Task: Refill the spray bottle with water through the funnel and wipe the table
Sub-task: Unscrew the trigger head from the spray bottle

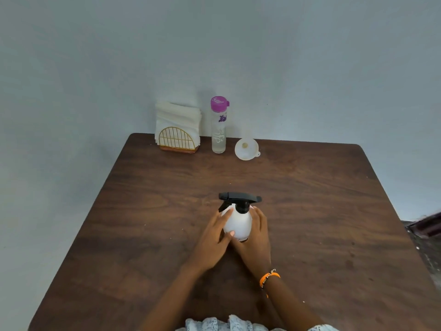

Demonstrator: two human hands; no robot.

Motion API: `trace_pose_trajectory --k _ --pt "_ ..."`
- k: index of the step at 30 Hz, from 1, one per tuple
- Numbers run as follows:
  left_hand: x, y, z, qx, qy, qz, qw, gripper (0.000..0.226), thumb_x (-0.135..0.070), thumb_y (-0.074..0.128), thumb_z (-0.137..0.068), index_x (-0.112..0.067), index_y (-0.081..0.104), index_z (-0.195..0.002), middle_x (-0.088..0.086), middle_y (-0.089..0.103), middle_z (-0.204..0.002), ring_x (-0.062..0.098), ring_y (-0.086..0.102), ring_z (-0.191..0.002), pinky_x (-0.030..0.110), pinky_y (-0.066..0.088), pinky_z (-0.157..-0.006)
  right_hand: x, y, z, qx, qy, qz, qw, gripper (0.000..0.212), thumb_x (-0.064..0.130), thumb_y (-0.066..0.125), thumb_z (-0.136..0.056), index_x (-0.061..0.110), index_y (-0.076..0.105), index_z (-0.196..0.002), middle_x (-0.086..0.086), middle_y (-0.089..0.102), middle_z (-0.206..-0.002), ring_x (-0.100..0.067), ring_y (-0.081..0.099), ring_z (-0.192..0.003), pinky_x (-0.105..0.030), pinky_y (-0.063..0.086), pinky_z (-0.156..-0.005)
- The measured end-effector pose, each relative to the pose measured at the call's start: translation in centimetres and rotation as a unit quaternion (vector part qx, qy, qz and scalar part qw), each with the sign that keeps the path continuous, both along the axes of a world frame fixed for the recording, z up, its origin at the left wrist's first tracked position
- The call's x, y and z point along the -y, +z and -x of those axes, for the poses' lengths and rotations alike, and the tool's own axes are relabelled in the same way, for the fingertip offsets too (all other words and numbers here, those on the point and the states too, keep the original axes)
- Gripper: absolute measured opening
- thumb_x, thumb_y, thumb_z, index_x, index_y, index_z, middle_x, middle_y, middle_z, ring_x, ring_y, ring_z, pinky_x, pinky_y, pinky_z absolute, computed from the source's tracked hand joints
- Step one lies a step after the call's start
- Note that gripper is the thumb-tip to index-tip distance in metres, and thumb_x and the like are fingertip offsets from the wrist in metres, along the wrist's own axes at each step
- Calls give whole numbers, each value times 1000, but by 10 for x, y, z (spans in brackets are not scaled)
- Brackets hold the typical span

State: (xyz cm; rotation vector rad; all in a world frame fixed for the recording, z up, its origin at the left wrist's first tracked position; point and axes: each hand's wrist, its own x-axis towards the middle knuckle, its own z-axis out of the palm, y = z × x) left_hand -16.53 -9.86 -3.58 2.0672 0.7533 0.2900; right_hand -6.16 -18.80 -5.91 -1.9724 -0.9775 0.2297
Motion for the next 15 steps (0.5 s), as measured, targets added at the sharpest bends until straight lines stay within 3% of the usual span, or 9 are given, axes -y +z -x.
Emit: trace_pose_trajectory --k 2,5,9,11,13,15 --pt "-1 -2 1 -1 -1 2 1000 58 -25 46 -96 -54 12 -132 -11 20 -154 2 16 -140 24 19 -116 1 1 1 6 -5 14 1000 79 50 65 -73 20 34 -139 5 32 -142 -7 34 -128 -7 32 -88" --pt "-3 -3 0 2 -1 8 1000 55 -25 45 -96 -53 13 -132 -10 20 -154 3 17 -140 17 17 -112 1 1 2 12 -10 29 999 82 56 62 -73 22 32 -140 6 30 -141 -6 35 -125 -4 32 -80" --pt "-6 -12 0 0 -6 14 1000 58 -27 44 -96 -56 10 -132 -12 19 -154 2 17 -139 21 19 -113 1 -1 0 -2 6 39 999 84 58 62 -73 20 31 -140 5 28 -141 -10 35 -127 -8 35 -85" --pt "-7 -13 0 3 -13 17 1000 57 -27 44 -97 -55 12 -134 -15 20 -153 -1 18 -138 18 19 -111 4 -3 -5 -27 26 49 998 88 58 62 -72 19 27 -142 3 26 -144 -13 30 -132 -9 32 -95" --pt "-7 -12 0 6 6 33 999 53 -25 44 -97 -47 18 -138 -20 23 -148 -2 22 -135 17 19 -110 11 -7 -10 -18 62 61 996 91 48 64 -74 19 17 -146 2 17 -152 -14 15 -141 -16 17 -111" --pt "-8 -14 3 9 81 56 995 52 -17 46 -95 -35 27 -141 -21 29 -140 0 28 -132 23 22 -110 23 -9 -13 9 88 66 994 94 22 65 -73 25 7 -146 7 8 -154 -10 3 -144 -15 3 -114"
